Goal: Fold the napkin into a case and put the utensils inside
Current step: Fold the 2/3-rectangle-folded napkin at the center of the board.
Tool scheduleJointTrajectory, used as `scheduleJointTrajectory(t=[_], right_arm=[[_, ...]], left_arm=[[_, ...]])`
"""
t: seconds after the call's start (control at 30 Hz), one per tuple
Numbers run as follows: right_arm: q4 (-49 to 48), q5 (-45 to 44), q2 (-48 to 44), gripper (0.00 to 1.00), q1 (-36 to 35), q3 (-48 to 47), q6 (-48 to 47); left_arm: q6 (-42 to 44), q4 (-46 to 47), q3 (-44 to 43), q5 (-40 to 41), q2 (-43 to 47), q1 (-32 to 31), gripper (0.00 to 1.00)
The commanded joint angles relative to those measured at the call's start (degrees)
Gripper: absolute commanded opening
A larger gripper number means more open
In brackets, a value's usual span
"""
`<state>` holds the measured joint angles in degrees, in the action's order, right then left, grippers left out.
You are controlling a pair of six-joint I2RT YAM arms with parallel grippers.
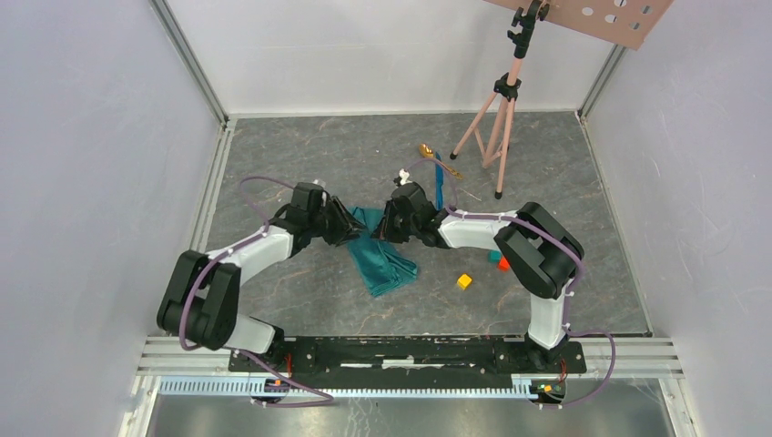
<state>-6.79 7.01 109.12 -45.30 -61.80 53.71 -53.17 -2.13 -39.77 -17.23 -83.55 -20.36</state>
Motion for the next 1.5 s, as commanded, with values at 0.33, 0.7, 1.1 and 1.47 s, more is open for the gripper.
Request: scheduleJointTrajectory(t=[0.33,0.7,1.1,1.47], right_arm=[[3.5,-2.2,-0.2,0.00,-0.8,-5.9,1.9],[0.6,-3.5,1.6,0.00,-2.5,-4.7,10.1],[-2.8,-5.2,4.4,0.00,-4.0,-5.7,15.0],[-3.8,-6.7,5.2,0.00,-4.7,-6.3,16.9]], left_arm=[[4.6,-1.2,5.2,0.3,0.0,4.6,0.42],[4.6,2.6,6.7,0.0,-4.1,4.6,0.23],[4.9,4.2,7.8,-0.4,-4.1,4.5,0.19],[5.4,4.5,8.4,-0.2,-4.2,4.6,0.17]])
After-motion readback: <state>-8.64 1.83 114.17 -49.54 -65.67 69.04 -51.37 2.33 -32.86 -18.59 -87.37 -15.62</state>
